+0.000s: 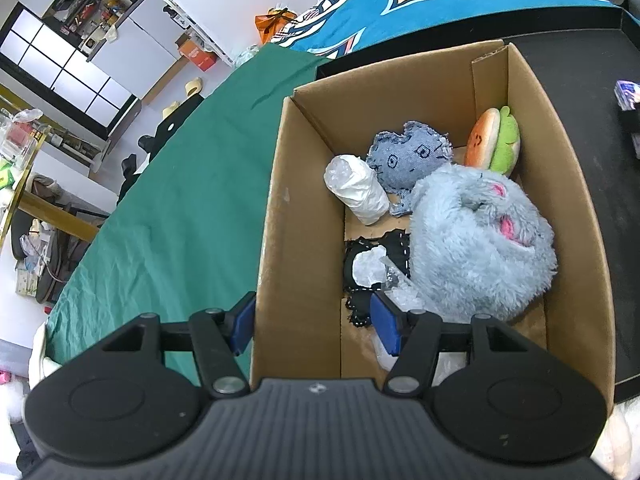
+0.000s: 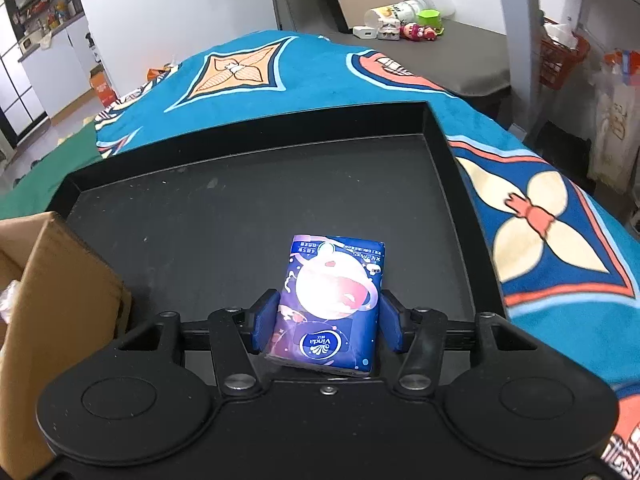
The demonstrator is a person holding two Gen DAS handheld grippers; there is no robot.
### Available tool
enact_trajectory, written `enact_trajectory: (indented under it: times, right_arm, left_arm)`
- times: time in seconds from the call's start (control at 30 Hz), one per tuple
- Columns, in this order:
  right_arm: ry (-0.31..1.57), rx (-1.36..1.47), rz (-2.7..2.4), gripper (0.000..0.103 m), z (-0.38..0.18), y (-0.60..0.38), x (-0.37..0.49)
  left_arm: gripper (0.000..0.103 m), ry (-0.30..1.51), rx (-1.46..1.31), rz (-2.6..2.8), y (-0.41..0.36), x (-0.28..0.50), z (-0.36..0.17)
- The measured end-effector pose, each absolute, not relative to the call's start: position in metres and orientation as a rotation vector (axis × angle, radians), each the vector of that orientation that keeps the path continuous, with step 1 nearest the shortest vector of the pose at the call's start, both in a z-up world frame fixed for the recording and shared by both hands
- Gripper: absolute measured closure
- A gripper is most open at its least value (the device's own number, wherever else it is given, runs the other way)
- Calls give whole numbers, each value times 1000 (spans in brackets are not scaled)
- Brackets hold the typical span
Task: Organize soft objects
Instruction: 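Carry the tissue pack with the right tool and release it into the box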
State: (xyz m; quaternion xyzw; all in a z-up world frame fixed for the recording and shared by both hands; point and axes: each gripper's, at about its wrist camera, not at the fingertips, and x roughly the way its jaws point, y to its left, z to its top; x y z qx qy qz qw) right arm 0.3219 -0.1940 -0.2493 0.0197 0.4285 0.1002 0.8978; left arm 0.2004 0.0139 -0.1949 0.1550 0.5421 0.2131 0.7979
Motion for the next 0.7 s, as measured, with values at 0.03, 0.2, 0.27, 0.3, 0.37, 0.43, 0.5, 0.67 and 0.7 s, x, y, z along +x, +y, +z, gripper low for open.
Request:
enact_trajectory:
  times: [0.03, 0.2, 0.27, 0.3, 0.37, 0.43, 0.5, 0.67, 0.7]
  right_arm:
    - [885, 45, 207, 51, -248, -196, 319]
    - [869, 69, 206, 51, -238, -206, 302]
    - [861, 84, 207, 51, -233, -209, 296]
    - [857, 90, 209, 51, -230, -210, 294]
    - [845, 99, 214, 51, -225, -211, 288]
    - [836, 108, 218, 51, -220, -212, 282]
    - [828, 115, 220, 51, -215, -213, 278]
    - [814, 138, 215, 51, -202, -214, 265]
    - [807, 139, 215, 51, -199, -213, 262]
  left_arm:
    - [44, 1161, 334, 455, 14, 200, -194]
    - [44, 1148, 327, 452, 15, 197, -191]
    - [44, 1141, 318, 451, 16, 196, -189]
    - [44, 1137, 315, 449, 17, 194, -188]
    - [44, 1128, 312, 443, 17, 193, -187]
    - [44, 1120, 309, 438, 17, 191, -186]
    - [44, 1112, 303, 432, 18, 189, -184]
    - [44, 1092, 285, 411, 18, 185, -179]
    - [44, 1087, 283, 408, 19, 184, -178]
